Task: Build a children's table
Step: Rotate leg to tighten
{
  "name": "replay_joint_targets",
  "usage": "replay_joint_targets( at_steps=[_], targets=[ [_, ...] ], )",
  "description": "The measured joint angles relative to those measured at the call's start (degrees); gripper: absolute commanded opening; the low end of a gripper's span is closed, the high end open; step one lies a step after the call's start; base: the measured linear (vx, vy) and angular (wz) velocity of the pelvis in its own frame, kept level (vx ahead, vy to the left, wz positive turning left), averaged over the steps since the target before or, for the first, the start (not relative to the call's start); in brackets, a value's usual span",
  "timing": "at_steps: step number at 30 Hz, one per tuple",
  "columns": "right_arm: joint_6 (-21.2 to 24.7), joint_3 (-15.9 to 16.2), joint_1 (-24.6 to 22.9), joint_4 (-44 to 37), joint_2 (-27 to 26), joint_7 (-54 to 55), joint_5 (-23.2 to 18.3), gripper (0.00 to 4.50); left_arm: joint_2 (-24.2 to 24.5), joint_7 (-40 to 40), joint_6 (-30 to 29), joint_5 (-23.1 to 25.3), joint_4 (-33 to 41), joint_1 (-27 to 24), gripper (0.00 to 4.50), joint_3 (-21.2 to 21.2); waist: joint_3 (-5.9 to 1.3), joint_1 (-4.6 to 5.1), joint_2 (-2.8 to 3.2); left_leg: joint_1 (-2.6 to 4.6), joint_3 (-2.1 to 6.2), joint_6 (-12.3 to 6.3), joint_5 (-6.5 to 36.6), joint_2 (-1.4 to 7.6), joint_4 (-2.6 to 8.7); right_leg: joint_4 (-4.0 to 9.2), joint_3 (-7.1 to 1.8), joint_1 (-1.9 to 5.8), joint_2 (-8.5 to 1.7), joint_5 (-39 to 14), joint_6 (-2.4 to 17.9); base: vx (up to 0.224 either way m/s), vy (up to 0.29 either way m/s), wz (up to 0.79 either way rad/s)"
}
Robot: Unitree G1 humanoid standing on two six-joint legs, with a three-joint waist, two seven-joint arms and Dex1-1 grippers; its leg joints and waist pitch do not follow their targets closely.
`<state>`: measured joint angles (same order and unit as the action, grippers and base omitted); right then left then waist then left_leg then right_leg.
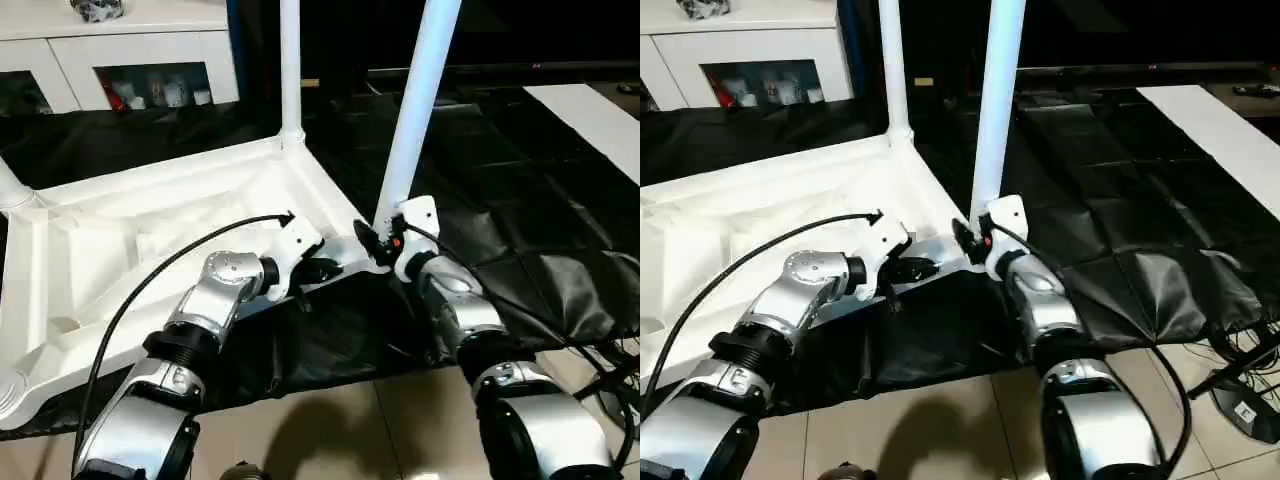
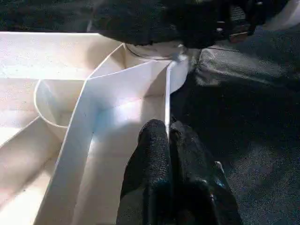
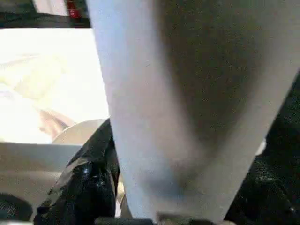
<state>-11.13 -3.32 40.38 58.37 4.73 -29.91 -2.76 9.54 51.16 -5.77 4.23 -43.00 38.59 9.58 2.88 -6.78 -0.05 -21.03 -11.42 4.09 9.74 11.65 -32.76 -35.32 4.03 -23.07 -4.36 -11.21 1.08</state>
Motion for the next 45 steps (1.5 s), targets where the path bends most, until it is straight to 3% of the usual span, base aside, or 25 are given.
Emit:
replay_joint_targets(
  at_steps=[5,11,16,19,30,32,34,38,39,43,45],
  targets=[
    [2.2,1.5,-4.6,-6.7,6.1,-14.6,-2.7,3.53,0.3,1.5,1.5,0.0,0.1,-0.1,0.0,1.0,0.04,-1.18,-0.07,-0.05,-0.03,-0.07,0.0,0.01,-0.04,0.04,0.0,0.01,0.0,0.0,0.0,0.0,0.0,0.0],
    [9.6,1.5,-11.6,-18.3,16.7,-29.9,-8.2,4.09,0.2,2.6,2.5,0.0,0.6,-0.4,0.0,2.2,0.04,-2.36,-0.06,-0.1,-0.05,-0.35,0.0,0.02,-0.14,0.05,-0.01,0.0,-0.01,0.0,0.0,0.0,0.0,0.0],
    [11.9,0.8,-14.0,-20.0,21.6,-35.6,-9.4,4.46,0.7,3.0,2.8,0.0,0.5,-0.6,0.0,2.0,0.05,-1.91,-0.05,-0.12,-0.04,-0.3,0.0,0.04,-0.29,0.0,0.0,-0.01,0.0,0.0,-0.1,0.0,0.0,0.0],
    [13.2,0.0,-14.6,-22.1,23.3,-36.8,-10.3,4.46,0.8,3.5,3.1,0.0,0.5,-0.7,0.0,2.0,0.02,-1.85,-0.01,-0.13,-0.03,-0.28,0.1,0.04,-0.29,0.03,0.0,0.0,0.0,0.0,-0.1,0.0,0.0,0.0],
    [17.1,1.6,-18.1,-29.4,23.6,-37.6,-11.1,4.46,1.3,4.2,4.6,-0.1,0.3,-0.8,0.0,2.5,0.01,-1.95,0.05,-0.16,-0.02,-0.22,0.1,0.05,-0.33,0.02,0.03,0.0,0.0,0.0,-0.1,0.0,0.0,0.0],
    [18.2,2.5,-19.0,-32.3,23.6,-38.6,-11.2,4.5,1.5,3.9,4.7,-0.1,0.2,-0.8,0.44,2.5,0.01,-2.01,0.06,-0.15,-0.02,-0.21,0.1,0.06,-0.33,0.02,0.02,0.01,0.0,0.0,-0.2,0.0,0.0,0.0],
    [20.3,3.8,-20.3,-35.4,23.8,-39.9,-11.7,4.5,1.7,5.4,3.2,-2.4,1.4,-1.3,0.54,1.1,0.05,-2.03,0.01,-0.18,0.01,-0.21,0.1,0.08,-0.33,0.01,0.06,-0.01,0.01,0.0,-0.2,0.0,0.0,0.0],
    [25.0,5.5,-20.6,-40.2,23.1,-41.4,-14.2,4.5,3.8,10.1,-2.1,-6.9,8.6,-3.4,0.89,-0.4,0.06,-1.81,-0.02,-0.24,0.0,-0.25,0.1,0.1,-0.35,0.04,0.07,-0.05,0.02,0.0,-0.1,0.0,0.0,0.0],
    [26.2,6.4,-20.3,-41.8,22.0,-41.7,-15.0,4.5,5.9,12.5,-5.0,-8.5,13.2,-5.5,0.95,-0.5,0.07,-1.42,-0.04,-0.19,-0.01,-0.25,0.1,0.14,-0.32,0.0,0.07,-0.05,0.04,0.0,-0.1,0.0,0.0,0.0],
    [27.1,9.0,-20.1,-42.5,19.4,-41.8,-15.4,4.5,10.1,16.7,-11.2,-11.5,20.3,-9.0,1.3,-1.3,0.15,-1.54,-0.22,-0.23,0.0,-0.21,0.1,0.2,-0.3,-0.01,0.12,-0.1,0.08,0.0,-0.1,0.0,0.0,0.0],
    [26.8,9.7,-18.8,-41.7,16.7,-41.4,-15.0,4.5,14.5,19.5,-16.2,-13.9,26.7,-12.7,1.51,-1.4,0.29,-1.38,-0.49,-0.2,-0.02,-0.2,0.1,0.19,-0.3,-0.04,0.1,-0.1,0.07,0.0,-0.1,0.0,0.0,0.0]
  ],
)
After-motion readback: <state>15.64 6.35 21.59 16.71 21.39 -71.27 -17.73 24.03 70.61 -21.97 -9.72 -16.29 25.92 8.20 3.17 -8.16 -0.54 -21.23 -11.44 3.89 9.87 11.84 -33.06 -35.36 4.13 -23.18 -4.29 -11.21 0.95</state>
